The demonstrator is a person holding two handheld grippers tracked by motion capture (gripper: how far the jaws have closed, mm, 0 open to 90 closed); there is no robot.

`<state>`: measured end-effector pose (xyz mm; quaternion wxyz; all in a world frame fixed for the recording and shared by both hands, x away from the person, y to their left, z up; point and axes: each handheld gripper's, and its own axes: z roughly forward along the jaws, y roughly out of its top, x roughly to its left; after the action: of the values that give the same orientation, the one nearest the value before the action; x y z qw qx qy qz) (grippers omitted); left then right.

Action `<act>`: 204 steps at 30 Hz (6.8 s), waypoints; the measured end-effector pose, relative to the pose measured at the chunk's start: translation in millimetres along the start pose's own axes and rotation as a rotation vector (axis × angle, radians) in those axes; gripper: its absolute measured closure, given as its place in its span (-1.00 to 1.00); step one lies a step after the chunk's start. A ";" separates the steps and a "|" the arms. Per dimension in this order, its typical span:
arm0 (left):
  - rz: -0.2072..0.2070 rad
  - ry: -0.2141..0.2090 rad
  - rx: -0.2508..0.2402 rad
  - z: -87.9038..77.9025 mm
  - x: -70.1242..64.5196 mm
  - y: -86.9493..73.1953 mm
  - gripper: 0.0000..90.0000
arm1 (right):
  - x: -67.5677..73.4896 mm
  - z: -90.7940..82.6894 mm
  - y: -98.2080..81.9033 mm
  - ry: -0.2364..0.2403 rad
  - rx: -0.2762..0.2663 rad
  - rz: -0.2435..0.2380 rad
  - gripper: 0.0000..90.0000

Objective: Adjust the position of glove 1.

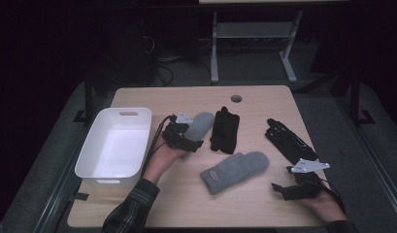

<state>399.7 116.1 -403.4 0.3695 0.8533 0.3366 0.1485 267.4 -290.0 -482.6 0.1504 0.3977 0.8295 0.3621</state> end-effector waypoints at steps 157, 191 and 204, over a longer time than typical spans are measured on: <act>0.173 -0.402 0.094 39.9 -94.3 36.3 0.88 | -0.2 0.0 -0.1 -0.001 -0.001 0.000 -0.77; 0.136 -0.332 0.076 39.4 -73.4 36.8 -0.04 | 0.0 0.0 0.0 -0.001 0.000 0.000 -0.77; 0.086 -0.277 0.186 16.6 -39.7 -1.3 0.90 | 0.0 0.0 0.0 -0.001 0.000 0.000 -0.77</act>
<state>378.5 80.8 -415.9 0.3250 0.9097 0.2582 0.0135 267.4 -290.0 -482.6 0.1509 0.3981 0.8293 0.3619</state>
